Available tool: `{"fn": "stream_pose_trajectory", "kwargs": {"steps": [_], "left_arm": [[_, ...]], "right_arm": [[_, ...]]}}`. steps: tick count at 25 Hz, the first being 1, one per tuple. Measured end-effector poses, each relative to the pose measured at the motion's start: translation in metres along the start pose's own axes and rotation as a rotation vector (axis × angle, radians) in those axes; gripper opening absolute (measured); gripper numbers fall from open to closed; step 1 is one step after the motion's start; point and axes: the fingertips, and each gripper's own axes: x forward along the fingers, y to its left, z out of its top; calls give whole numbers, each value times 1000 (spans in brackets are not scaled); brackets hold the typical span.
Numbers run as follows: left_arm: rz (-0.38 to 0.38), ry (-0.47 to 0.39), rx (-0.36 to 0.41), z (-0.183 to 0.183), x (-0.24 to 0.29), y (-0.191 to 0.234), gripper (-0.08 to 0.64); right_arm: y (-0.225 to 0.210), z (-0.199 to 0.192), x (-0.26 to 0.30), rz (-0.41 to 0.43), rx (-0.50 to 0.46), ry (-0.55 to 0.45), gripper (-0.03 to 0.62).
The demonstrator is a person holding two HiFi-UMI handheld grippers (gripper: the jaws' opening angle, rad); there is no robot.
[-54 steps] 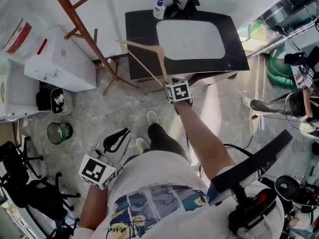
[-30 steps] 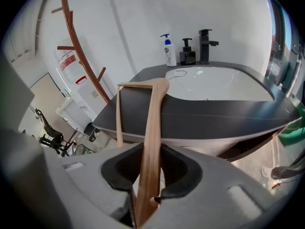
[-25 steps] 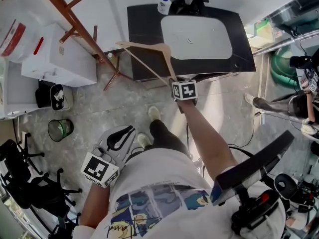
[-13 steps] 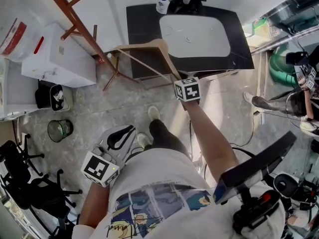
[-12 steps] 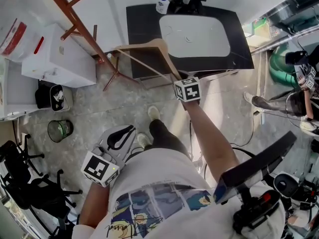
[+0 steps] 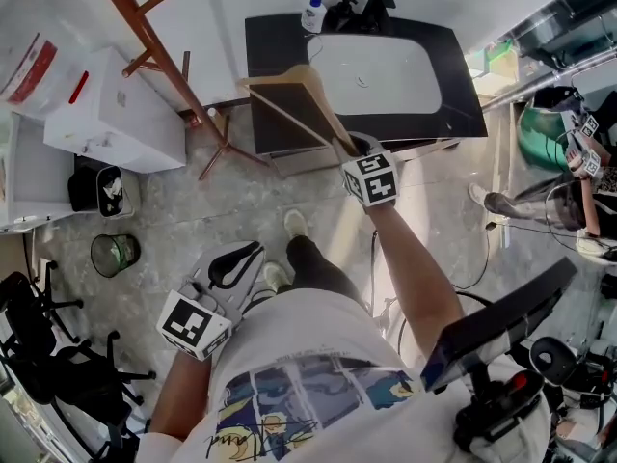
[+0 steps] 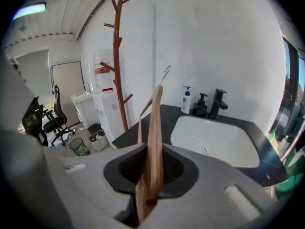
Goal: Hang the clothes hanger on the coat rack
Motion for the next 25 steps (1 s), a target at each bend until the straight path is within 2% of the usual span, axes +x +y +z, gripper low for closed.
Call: {"fn": "stream_pose_trajectory", "kwargs": {"steps": [11, 20, 25], "left_arm": [[1, -47, 29, 0, -7, -15, 34], [17, -94, 48, 0, -23, -24, 34], [30, -126, 47, 0, -35, -30, 34]], "right_arm": [[7, 56, -58, 71, -78, -115, 36], [38, 105, -123, 203, -156, -188, 34], [66, 127, -153, 310, -189, -211, 32]]}}
